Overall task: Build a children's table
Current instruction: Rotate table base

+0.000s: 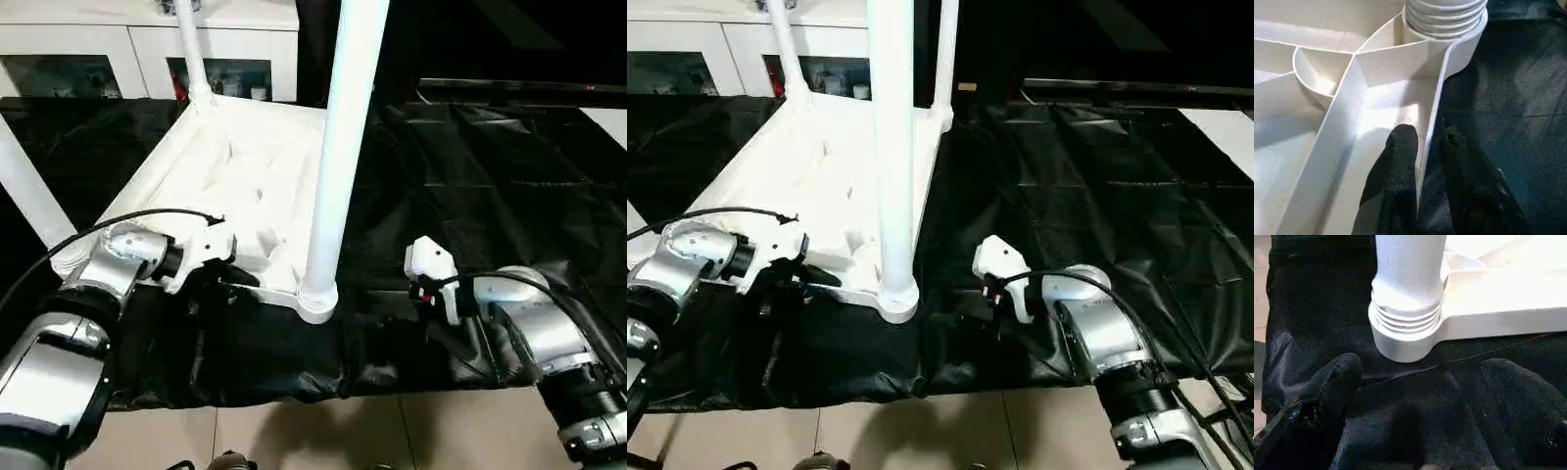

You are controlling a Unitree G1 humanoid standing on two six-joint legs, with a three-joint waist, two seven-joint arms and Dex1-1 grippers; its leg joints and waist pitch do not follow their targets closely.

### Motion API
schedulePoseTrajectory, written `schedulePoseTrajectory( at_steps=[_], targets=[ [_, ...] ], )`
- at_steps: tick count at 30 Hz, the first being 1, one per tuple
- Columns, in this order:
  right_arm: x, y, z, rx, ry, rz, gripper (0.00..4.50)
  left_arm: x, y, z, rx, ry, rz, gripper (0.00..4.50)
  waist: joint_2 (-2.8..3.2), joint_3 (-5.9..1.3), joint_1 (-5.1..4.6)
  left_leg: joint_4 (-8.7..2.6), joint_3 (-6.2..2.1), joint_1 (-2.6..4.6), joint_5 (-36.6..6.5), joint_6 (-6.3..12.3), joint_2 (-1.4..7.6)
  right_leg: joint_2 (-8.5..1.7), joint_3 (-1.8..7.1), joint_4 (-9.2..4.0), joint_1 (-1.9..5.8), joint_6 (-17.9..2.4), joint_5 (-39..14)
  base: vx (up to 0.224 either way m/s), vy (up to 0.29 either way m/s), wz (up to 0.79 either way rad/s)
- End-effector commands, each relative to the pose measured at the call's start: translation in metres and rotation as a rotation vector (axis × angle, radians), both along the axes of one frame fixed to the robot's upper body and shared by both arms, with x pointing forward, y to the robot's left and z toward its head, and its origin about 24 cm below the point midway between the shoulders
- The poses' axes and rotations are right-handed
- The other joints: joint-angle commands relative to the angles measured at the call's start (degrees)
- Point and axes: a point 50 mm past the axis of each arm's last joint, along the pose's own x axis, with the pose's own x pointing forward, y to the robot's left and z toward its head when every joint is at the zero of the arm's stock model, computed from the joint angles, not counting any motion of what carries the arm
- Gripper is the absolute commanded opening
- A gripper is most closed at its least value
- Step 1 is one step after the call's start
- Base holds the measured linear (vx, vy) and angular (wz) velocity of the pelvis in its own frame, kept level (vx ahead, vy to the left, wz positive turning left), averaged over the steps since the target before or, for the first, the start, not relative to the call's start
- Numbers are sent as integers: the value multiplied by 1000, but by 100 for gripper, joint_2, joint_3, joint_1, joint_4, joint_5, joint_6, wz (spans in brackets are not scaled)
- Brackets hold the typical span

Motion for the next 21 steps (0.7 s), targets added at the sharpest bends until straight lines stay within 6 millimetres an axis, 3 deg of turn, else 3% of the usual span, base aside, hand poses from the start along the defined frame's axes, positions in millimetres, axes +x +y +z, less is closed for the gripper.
schedulePoseTrajectory(
  at_steps=[1, 8, 11, 15, 21],
  targets=[
    [-2, -1, 1, -4, 1, 3, 450, 3, 0, 0, 19, -6, 21, 71, 89, -414, 19, -378, -75, 114, -1414, -62, 156, -365, 224, -402, 278, -1422, -625, 0, 0, 0],
    [-3, 1, 1, 0, -1, 1, 450, 5, -2, -5, -33, 11, 107, 32, 73, -407, 19, -384, -85, 108, -1442, -65, 157, -381, 224, -418, 289, -1410, -780, 0, 0, 0],
    [-3, 2, 1, 7, 0, 0, 450, 0, -7, -10, -91, 59, 100, 18, 40, -417, -4, -375, -82, 86, -1302, -19, 151, -377, 219, -396, 306, -1453, -609, 0, 0, 0],
    [-3, 3, 0, 9, -3, -7, 450, -5, -13, -17, -105, 83, 95, 2, 47, -420, -33, -369, -74, 87, -1253, 53, 165, -376, 219, -386, 301, -1536, -446, 0, 0, 0],
    [-2, 4, -1, 17, -12, -30, 450, -12, -28, -26, -154, 67, 137, 2, 37, -390, -43, -397, -87, 109, -1484, 0, 185, -396, 230, -441, 276, -1387, -1059, 0, 0, 0]
  ],
)
